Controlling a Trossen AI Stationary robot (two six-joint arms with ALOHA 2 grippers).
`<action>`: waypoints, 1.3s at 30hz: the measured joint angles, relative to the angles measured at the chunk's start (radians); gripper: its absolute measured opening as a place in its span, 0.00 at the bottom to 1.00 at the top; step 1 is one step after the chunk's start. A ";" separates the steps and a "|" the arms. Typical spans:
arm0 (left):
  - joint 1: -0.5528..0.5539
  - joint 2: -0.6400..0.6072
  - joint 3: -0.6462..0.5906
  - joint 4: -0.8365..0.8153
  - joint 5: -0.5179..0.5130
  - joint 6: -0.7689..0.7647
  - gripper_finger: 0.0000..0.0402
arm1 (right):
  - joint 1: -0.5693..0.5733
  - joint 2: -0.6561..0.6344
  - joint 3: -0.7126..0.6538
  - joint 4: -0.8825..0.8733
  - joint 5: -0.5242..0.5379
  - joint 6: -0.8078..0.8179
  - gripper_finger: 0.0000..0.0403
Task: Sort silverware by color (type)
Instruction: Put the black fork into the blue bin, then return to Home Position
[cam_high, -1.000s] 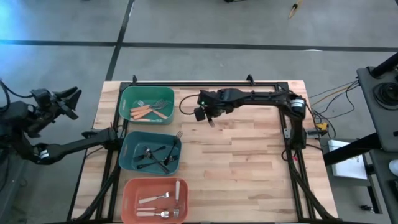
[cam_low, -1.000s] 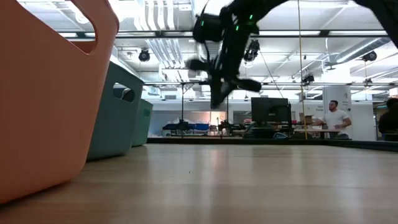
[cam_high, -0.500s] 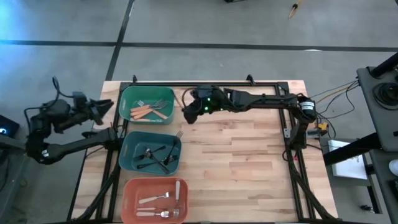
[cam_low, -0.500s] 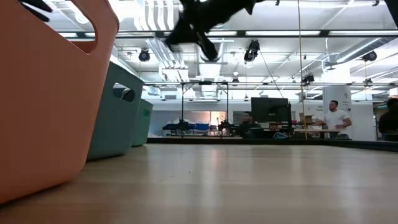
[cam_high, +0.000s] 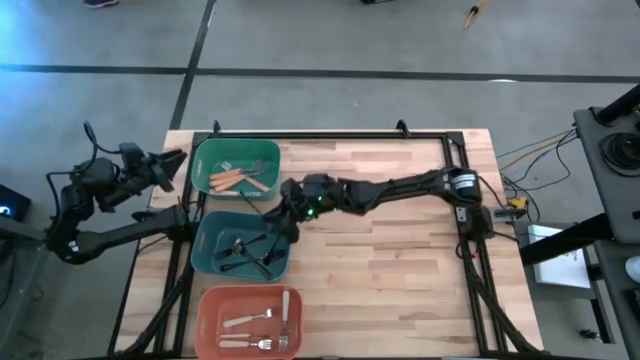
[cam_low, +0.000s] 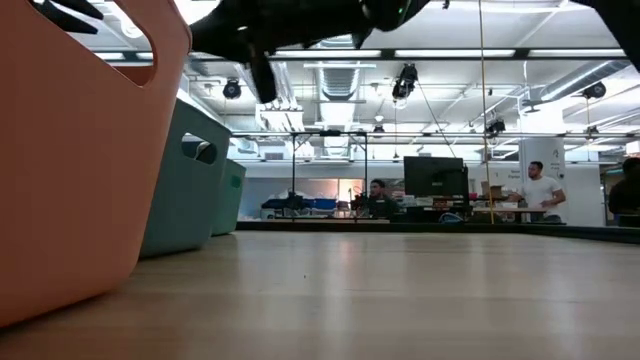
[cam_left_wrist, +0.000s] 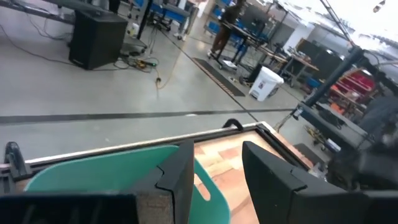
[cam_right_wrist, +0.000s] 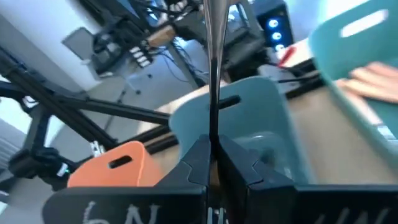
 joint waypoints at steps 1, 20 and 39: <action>0.000 0.000 0.002 0.000 -0.011 -0.001 0.30 | 0.009 0.018 0.000 0.034 -0.005 0.007 0.02; 0.000 0.000 0.143 -0.185 0.064 0.059 0.30 | 0.082 0.116 0.000 0.118 -0.001 0.059 0.18; 0.000 -0.008 0.184 -0.253 0.064 0.132 0.30 | 0.064 -0.491 -0.029 -0.730 0.338 -0.245 0.22</action>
